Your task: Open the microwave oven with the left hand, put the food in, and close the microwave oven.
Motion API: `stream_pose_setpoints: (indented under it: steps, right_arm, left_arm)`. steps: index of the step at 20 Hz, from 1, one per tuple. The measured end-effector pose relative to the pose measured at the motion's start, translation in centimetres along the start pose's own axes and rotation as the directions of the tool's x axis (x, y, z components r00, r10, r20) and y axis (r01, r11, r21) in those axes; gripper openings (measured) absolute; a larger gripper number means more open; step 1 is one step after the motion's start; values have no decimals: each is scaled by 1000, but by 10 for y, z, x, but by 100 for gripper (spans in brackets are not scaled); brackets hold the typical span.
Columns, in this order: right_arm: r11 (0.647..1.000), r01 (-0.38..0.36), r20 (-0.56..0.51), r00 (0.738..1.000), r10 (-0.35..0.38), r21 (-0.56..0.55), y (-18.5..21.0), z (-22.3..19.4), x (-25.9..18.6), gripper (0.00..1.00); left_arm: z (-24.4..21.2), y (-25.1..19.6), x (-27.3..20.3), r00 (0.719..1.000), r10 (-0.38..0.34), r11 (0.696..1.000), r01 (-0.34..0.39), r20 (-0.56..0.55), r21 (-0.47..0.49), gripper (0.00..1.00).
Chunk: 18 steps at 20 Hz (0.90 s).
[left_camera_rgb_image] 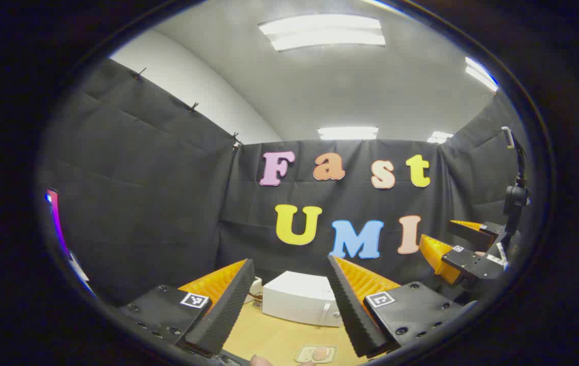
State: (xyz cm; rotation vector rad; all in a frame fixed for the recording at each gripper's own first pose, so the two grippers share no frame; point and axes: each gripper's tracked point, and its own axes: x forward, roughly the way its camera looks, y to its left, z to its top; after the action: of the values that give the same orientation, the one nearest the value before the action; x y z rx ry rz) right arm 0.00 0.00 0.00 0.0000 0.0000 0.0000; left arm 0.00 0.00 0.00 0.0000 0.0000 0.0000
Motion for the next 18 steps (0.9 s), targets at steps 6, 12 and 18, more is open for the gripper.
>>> stream_pose_setpoints:
  steps: [6,12,18]
  right_arm:
    - [997,66,-57,996,-69,-43,28,6,-20,95]
    - [988,131,-84,987,-138,-80,-2,2,-31,95]
    - [977,188,-108,974,-198,-99,-74,-23,-29,95]
  left_arm:
    - [-29,31,7,994,-104,994,103,-37,-19,94]
    - [-75,-2,28,971,-204,979,203,-127,-19,93]
    - [-143,-63,70,934,-255,966,259,-252,-19,94]
